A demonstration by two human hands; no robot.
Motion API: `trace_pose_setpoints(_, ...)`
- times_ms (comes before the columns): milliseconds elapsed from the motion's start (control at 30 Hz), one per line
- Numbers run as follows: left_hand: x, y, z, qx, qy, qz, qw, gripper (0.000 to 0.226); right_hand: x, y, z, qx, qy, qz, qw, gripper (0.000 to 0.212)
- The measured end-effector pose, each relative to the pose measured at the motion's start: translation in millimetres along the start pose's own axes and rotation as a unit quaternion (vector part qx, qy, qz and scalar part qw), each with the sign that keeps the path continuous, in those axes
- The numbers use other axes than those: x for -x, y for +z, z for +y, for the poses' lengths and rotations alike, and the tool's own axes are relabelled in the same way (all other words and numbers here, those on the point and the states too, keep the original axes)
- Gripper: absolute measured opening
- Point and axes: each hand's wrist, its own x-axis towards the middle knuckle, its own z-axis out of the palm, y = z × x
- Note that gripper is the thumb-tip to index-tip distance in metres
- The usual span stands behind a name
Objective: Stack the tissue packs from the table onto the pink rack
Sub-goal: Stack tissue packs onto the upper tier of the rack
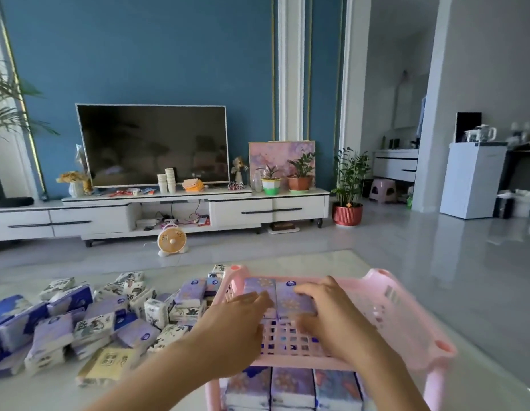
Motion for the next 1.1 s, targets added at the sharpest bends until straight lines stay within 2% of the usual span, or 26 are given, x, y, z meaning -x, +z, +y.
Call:
trace_pose_setpoints(133,2,0,0,0.002,0.004,-0.028,1.000,0.057,-1,0,2,0.000,-0.005,0.031,1.000,0.033)
trace_pose_setpoints(267,1,-3,-2,0.043,-0.007,-0.050,0.998,0.064,0,5,1,0.035,0.004,0.016,0.999,0.021)
trace_pose_setpoints(467,0,-2,0,-0.016,0.004,-0.059,0.998,0.064,-6,8,4,0.046,0.016,-0.033,0.998,0.047)
trace_pose_setpoints(667,1,1,0,-0.039,0.018,-0.042,0.998,0.059,0,3,-1,0.032,0.024,-0.040,0.998,0.041)
trace_pose_setpoints(767,1,3,0,-0.073,0.025,-0.035,0.996,0.064,2,4,-2,0.017,0.023,-0.005,1.000,0.045)
trace_pose_setpoints(867,8,3,1,0.005,0.010,0.056,0.998,0.066,8,-1,-5,-0.007,0.027,0.110,0.994,0.043)
trace_pose_setpoints(967,24,5,-1,0.144,0.017,0.221,0.965,0.051,19,-2,-18,-0.048,-0.031,0.229,0.972,0.030)
trace_pose_setpoints(1033,43,11,-12,0.167,0.012,0.305,0.938,0.042,31,3,-44,-0.074,-0.113,0.249,0.959,0.022)
trace_pose_setpoints(1100,68,23,-33,0.139,0.018,0.360,0.922,0.037,44,18,-73,-0.102,-0.203,0.217,0.949,0.018)
